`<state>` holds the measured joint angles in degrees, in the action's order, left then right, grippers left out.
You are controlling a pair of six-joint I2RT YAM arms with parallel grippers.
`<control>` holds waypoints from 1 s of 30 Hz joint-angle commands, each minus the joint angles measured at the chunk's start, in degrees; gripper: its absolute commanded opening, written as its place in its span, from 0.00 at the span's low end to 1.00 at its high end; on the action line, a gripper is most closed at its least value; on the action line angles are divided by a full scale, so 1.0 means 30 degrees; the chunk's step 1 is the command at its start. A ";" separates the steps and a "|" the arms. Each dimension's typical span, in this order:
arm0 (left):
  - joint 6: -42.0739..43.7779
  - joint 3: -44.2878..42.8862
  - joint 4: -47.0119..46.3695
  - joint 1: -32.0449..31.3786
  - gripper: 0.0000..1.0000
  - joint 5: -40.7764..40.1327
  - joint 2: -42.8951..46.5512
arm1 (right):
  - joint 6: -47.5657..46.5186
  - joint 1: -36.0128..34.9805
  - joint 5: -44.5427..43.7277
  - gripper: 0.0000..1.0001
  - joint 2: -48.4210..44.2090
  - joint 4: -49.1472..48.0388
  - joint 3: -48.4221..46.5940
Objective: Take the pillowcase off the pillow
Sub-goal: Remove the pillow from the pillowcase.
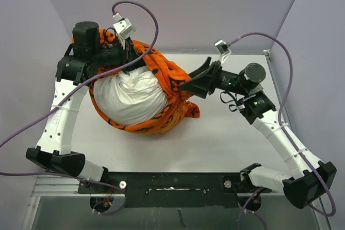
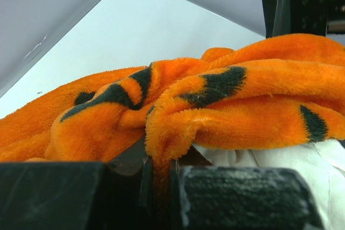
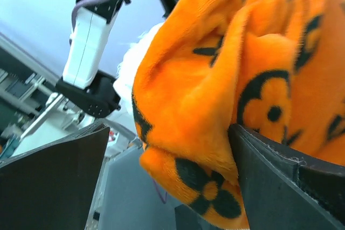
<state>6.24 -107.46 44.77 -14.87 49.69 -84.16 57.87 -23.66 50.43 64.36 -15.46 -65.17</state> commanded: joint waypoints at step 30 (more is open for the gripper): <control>1.3591 -0.8019 1.3936 0.4942 0.97 0.6852 0.3091 | -0.3488 -0.2663 -0.6417 0.00 0.5176 0.4789 -0.4855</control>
<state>40.62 -126.82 79.02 0.82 61.08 -73.45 51.31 -29.85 37.50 77.91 -4.40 -76.44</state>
